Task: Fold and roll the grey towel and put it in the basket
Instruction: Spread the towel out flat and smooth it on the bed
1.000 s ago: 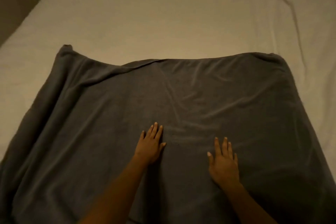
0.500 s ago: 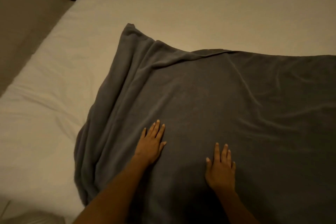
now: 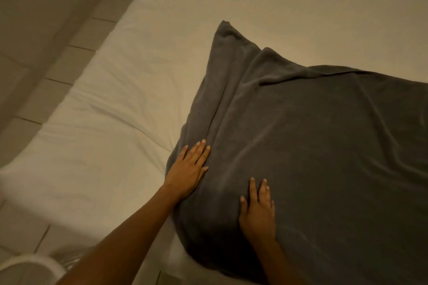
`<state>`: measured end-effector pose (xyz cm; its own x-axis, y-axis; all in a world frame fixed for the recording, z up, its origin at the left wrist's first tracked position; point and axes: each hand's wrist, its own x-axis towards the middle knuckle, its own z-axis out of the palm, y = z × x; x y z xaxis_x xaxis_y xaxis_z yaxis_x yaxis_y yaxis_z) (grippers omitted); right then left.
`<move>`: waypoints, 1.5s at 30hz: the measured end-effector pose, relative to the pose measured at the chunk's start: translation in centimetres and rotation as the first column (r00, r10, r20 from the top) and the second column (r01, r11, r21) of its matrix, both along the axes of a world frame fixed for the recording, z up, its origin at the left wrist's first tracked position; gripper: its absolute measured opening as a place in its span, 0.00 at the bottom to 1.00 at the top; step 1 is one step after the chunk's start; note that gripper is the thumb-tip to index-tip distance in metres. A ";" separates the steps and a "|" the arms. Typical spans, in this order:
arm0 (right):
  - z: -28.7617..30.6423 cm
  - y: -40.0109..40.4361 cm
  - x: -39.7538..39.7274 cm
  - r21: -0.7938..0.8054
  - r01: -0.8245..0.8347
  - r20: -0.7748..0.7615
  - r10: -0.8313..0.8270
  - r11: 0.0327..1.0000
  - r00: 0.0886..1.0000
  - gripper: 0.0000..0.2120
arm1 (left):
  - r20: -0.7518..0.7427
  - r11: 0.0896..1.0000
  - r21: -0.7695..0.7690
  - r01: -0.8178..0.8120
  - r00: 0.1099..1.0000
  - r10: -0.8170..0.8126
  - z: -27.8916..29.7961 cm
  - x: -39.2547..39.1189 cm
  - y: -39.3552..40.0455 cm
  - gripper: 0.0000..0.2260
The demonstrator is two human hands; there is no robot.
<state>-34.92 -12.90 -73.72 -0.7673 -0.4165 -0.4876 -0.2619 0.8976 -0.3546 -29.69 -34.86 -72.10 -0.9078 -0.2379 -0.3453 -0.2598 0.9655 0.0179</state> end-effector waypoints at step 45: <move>-0.4 4.0 -11.3 0.059 0.214 -0.233 -0.195 0.975 0.953 0.19 | -0.265 0.984 -0.003 0.176 0.949 -0.170 0.3 -18.8 -1.0 0.20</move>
